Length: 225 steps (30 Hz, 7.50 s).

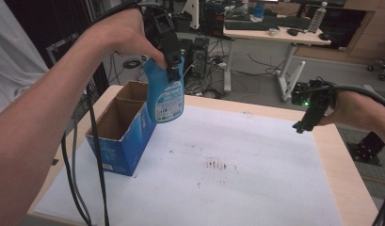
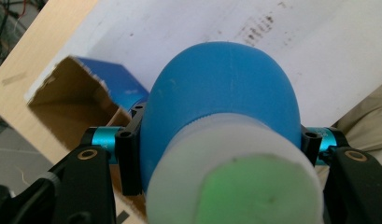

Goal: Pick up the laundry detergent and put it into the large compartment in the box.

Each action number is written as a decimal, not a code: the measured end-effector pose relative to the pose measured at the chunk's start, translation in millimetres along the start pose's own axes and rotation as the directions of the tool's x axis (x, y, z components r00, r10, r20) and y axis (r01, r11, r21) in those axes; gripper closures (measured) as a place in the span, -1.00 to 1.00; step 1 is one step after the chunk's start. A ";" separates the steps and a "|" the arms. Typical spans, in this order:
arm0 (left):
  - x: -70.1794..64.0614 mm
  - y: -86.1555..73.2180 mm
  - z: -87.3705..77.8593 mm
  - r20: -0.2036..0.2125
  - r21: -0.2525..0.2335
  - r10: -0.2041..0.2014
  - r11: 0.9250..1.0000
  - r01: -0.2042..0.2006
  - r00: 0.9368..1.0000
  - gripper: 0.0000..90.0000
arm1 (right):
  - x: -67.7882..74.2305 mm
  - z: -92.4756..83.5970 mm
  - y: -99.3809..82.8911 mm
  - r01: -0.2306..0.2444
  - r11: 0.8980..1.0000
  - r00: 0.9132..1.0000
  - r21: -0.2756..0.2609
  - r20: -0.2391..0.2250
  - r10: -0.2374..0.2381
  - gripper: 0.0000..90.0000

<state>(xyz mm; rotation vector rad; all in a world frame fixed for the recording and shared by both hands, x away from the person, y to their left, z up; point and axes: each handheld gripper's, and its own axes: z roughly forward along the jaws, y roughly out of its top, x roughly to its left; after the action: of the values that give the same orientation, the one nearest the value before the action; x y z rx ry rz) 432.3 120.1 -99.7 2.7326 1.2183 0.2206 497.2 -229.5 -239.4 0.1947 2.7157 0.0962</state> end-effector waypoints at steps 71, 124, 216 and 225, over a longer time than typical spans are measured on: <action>87.1 -99.0 92.0 -0.017 0.076 -0.126 0.989 0.127 0.992 -0.15 | 5.6 16.4 8.7 0.027 0.999 0.999 0.016 -0.020 -0.027 -0.70; 79.0 -119.8 172.1 0.069 0.099 0.233 0.966 -0.239 0.970 -0.16 | 12.1 29.3 -2.5 0.015 0.999 0.999 0.029 -0.039 -0.014 -0.70; 26.2 -60.1 89.6 0.000 0.033 0.358 0.933 -0.358 0.934 -0.45 | 17.8 19.1 -4.7 0.011 1.000 0.999 0.022 -0.030 -0.011 -0.70; -5.8 -30.6 93.0 0.018 0.017 0.436 0.900 -0.437 0.900 -0.45 | 19.0 18.2 -4.0 0.013 1.000 0.999 0.022 -0.031 -0.013 -0.70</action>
<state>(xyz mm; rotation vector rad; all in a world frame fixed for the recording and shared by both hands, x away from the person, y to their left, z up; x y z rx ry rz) 423.9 129.5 -197.0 2.9837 0.5848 0.2342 486.9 -229.9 -263.9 0.1835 2.7495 0.0661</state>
